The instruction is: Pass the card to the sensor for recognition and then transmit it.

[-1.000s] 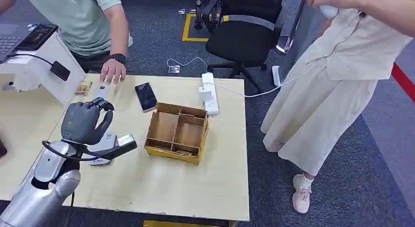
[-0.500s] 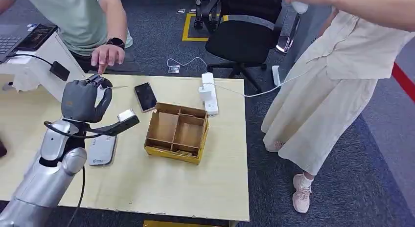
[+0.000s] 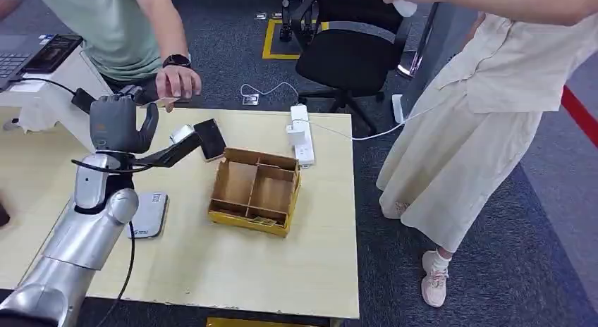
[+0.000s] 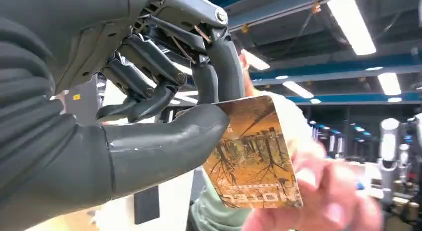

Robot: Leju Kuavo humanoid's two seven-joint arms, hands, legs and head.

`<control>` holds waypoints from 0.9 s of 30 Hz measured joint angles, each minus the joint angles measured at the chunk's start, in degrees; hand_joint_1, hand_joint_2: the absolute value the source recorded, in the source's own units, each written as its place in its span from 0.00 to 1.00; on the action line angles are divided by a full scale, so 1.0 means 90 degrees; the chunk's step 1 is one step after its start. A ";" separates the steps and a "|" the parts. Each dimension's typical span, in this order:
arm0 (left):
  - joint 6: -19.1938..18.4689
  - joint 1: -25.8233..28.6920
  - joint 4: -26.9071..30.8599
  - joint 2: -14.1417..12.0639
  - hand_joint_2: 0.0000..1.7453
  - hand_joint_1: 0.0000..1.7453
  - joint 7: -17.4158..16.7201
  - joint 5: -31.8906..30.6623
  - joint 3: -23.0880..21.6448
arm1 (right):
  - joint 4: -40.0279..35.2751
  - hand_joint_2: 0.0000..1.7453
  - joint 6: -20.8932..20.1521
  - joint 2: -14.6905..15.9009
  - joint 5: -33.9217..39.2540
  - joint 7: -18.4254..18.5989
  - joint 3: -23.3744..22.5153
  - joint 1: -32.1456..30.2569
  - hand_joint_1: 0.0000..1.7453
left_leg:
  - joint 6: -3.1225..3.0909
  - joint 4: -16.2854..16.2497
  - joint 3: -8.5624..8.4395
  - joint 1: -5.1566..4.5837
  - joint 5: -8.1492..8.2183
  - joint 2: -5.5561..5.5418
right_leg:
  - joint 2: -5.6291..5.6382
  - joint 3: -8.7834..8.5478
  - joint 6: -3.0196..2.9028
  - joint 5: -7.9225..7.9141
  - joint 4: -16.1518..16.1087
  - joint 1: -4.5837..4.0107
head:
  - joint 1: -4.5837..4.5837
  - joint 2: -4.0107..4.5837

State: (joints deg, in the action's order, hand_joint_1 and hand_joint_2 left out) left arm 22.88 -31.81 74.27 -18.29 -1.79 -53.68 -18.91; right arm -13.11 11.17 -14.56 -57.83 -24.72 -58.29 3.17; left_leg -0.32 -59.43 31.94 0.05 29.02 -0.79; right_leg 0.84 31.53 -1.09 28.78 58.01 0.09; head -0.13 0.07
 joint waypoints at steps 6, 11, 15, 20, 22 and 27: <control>0.0060 -0.0382 -0.0550 0.0058 1.00 1.00 -0.0121 -0.0007 0.0000 | 0.0027 1.00 0.0010 0.0000 0.0036 0.0034 0.0002 0.0000 0.00 | 0.0001 0.0000 0.0000 0.0000 -0.0001 0.0000 | 0.0001 0.0000 0.0000 0.0000 0.0002 0.0000 | 0.0000 0.0000; 0.0148 -0.0613 -0.0952 0.0070 1.00 1.00 -0.0216 -0.0075 0.0002 | 0.0034 1.00 0.0012 0.0000 0.0090 0.0080 0.0010 0.0000 0.00 | 0.0001 0.0000 0.0000 0.0000 -0.0001 0.0000 | 0.0000 0.0000 0.0000 0.0000 0.0002 0.0000 | 0.0002 0.0000; 0.0221 -0.0673 -0.1173 0.0100 1.00 1.00 -0.0209 0.0087 0.0027 | 0.0039 1.00 0.0019 0.0000 0.0117 0.0083 0.0012 -0.0001 0.00 | 0.0001 0.0000 0.0000 0.0000 -0.0001 0.0000 | 0.0001 0.0000 0.0000 0.0000 0.0003 0.0000 | 0.0002 0.0000; 0.0221 -0.0672 -0.1279 0.0124 1.00 1.00 -0.0209 0.0151 0.0044 | 0.0039 1.00 0.0075 0.0000 0.0136 0.0085 0.0012 -0.0002 0.00 | 0.0001 0.0000 0.0001 0.0000 -0.0001 0.0000 | 0.0000 -0.0001 0.0000 0.0000 0.0003 0.0000 | 0.0002 0.0000; 0.0226 -0.0670 -0.1296 0.0136 1.00 0.35 -0.0209 0.0202 0.0053 | 0.0039 1.00 0.0090 0.0000 0.0141 0.0097 0.0012 -0.0003 0.00 | 0.0001 0.0000 0.0002 0.0000 -0.0001 0.0000 | 0.0000 0.0000 0.0000 0.0000 0.0002 0.0000 | 0.0002 0.0000; 0.0274 -0.0649 -0.1301 0.0148 1.00 0.00 -0.0209 0.0301 0.0097 | 0.0039 1.00 0.0095 0.0000 0.0148 0.0097 0.0012 -0.0003 0.00 | 0.0001 0.0000 0.0002 0.0000 -0.0001 0.0000 | 0.0000 0.0000 0.0000 0.0000 0.0002 0.0000 | 0.0000 0.0000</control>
State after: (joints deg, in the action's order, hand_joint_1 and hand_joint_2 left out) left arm 25.35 -37.65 62.55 -16.96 -3.67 -50.97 -18.03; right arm -12.76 12.02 -14.56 -56.50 -23.85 -58.18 3.14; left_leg -0.31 -59.43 31.96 0.05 29.02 -0.80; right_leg 0.84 31.53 -1.10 28.78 58.03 0.09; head -0.13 0.07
